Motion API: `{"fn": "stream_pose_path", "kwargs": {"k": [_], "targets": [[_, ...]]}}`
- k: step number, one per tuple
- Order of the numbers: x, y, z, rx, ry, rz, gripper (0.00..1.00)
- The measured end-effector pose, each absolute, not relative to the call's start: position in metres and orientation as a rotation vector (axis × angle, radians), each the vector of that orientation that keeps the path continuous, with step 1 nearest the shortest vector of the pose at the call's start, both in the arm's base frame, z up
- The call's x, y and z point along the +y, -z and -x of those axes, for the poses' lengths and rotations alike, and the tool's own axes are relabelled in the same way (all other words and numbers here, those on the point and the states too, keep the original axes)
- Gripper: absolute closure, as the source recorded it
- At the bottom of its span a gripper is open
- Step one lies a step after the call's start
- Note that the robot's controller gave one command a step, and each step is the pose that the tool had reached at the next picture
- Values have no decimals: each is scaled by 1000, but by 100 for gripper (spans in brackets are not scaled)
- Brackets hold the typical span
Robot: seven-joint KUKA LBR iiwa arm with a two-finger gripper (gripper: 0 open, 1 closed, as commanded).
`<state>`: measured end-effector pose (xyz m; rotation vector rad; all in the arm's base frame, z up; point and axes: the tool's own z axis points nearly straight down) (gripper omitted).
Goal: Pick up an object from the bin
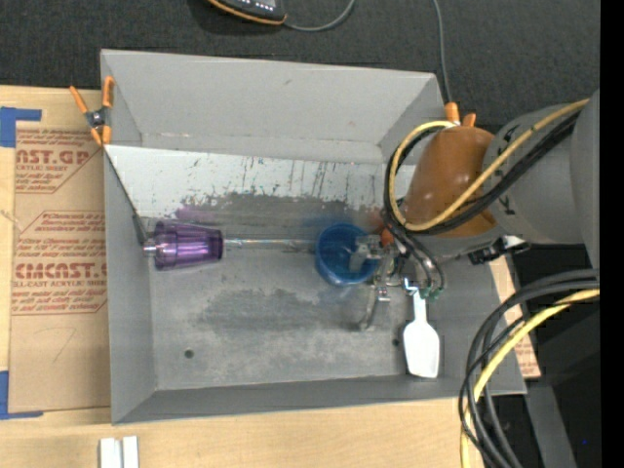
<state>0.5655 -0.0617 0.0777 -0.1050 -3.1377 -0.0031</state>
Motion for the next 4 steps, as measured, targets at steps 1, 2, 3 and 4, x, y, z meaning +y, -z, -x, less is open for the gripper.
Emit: {"fn": "stream_pose_path", "kwargs": {"k": [1, 2, 3, 4], "targets": [[-62, -78, -566, -3135, 4, 103, 0], [-17, -70, -586, -3139, 4, -121, 100], [-17, -70, -586, -3139, 4, -121, 100], [-31, -71, -593, -3118, 5, -423, 100]]}}
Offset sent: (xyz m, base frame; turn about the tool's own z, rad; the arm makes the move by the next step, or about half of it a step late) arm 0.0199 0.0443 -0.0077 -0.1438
